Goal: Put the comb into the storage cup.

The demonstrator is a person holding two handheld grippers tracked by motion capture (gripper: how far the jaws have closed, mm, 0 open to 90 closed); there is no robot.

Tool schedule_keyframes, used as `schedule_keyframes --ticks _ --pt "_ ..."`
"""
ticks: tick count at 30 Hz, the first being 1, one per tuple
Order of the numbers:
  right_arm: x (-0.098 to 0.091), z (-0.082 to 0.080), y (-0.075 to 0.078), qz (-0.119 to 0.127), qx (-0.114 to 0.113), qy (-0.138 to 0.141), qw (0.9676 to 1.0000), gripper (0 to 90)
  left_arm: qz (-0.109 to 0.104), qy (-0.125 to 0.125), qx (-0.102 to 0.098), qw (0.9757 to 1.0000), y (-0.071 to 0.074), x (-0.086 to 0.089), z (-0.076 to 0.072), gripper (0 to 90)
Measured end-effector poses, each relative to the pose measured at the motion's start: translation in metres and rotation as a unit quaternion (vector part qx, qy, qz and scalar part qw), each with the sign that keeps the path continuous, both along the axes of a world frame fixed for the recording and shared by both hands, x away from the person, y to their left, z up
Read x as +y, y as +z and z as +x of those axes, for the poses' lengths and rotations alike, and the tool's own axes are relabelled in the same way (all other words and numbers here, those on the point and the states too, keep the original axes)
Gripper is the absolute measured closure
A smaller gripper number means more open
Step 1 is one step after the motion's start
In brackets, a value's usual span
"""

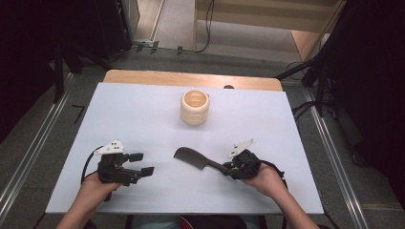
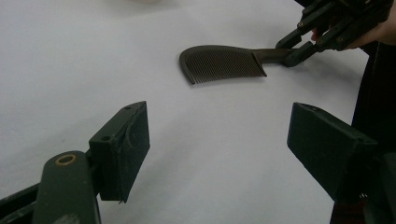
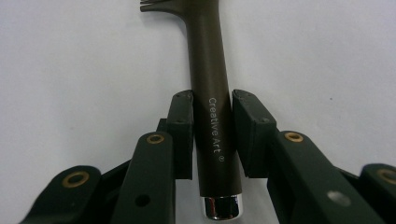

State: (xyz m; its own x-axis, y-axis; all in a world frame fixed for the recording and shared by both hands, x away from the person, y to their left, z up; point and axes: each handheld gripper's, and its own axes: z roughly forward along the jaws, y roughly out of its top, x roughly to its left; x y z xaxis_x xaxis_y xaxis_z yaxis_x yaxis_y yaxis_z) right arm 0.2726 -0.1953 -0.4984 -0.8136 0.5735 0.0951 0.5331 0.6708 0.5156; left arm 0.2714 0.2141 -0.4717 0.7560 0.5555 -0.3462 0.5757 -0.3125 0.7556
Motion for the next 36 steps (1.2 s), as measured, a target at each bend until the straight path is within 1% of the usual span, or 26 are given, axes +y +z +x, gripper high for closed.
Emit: schedule_keyframes --ticks 2,4,6,7,8,9,10,11,14,15,16,19,21,23,25,27,28,32,36 --pt "0.002 0.000 0.000 -0.004 0.002 -0.003 1.0000 67.8 0.001 0.000 0.000 1.0000 0.000 0.000 0.000 22.0" --pt "0.004 0.002 0.001 -0.011 0.008 -0.004 0.9999 68.2 0.002 0.001 0.001 1.0000 0.000 -0.001 0.000 22.0" --pt "0.005 0.005 0.003 -0.022 0.015 0.002 0.9996 68.8 0.002 0.000 0.000 1.0000 0.000 -0.002 0.000 22.0" --pt "0.007 0.006 0.003 -0.026 0.020 0.000 0.9995 69.3 0.004 0.001 0.000 1.0000 0.000 -0.002 0.000 22.0" --pt "0.008 0.007 0.004 -0.033 0.021 0.002 0.9992 69.6 0.003 0.001 0.000 1.0000 0.000 -0.002 0.000 22.0" --pt "0.010 0.007 0.004 -0.034 0.023 -0.003 0.9991 69.7 0.004 0.000 0.000 1.0000 0.000 -0.002 0.001 22.0" --pt "0.010 0.007 0.004 -0.036 0.020 0.001 0.9991 70.0 0.004 -0.001 -0.001 1.0000 0.000 -0.003 0.001 22.0" --pt "0.009 0.006 0.004 -0.034 0.019 0.000 0.9992 70.1 0.005 0.000 0.000 1.0000 0.000 -0.003 0.001 22.0" --pt "0.003 0.004 0.001 -0.007 0.021 -0.011 0.9997 70.4 0.003 0.000 0.000 1.0000 0.000 -0.003 0.002 22.0" --pt "0.001 0.005 0.000 0.005 0.024 -0.013 0.9996 70.4 0.002 0.000 0.001 1.0000 0.000 -0.003 0.002 22.0" --pt "0.000 0.006 0.000 0.010 0.027 -0.012 0.9995 70.4 0.002 -0.001 0.001 1.0000 0.000 -0.002 0.002 22.0" --pt "-0.001 0.006 0.000 0.012 0.028 -0.008 0.9995 70.5 0.002 0.000 0.002 1.0000 0.000 -0.002 0.002 22.0" --pt "-0.002 0.007 0.000 0.016 0.033 -0.015 0.9992 70.5 0.002 0.001 0.004 1.0000 0.000 -0.002 0.003 22.0" --pt "-0.003 0.008 0.000 0.019 0.036 -0.015 0.9991 70.5 0.004 0.001 0.003 1.0000 0.001 -0.002 0.003 22.0" --pt "-0.003 0.008 0.001 0.021 0.032 -0.012 0.9992 70.5 0.005 0.001 0.003 1.0000 0.001 -0.002 0.002 22.0" --pt "-0.003 0.009 0.003 0.030 0.031 -0.013 0.9990 70.5 0.004 0.002 0.003 1.0000 0.001 -0.002 0.003 22.0" --pt "-0.002 0.008 0.004 0.033 0.029 -0.018 0.9989 70.5 0.004 0.004 0.003 1.0000 0.001 -0.002 0.003 22.0" --pt "-0.001 0.008 0.011 0.058 0.022 -0.022 0.9978 70.4 0.006 0.010 0.002 0.9999 0.002 -0.003 0.003 22.0" --pt "0.000 0.008 0.016 0.075 0.013 -0.028 0.9967 70.5 0.010 0.012 -0.001 0.9999 0.003 -0.004 0.004 22.1"
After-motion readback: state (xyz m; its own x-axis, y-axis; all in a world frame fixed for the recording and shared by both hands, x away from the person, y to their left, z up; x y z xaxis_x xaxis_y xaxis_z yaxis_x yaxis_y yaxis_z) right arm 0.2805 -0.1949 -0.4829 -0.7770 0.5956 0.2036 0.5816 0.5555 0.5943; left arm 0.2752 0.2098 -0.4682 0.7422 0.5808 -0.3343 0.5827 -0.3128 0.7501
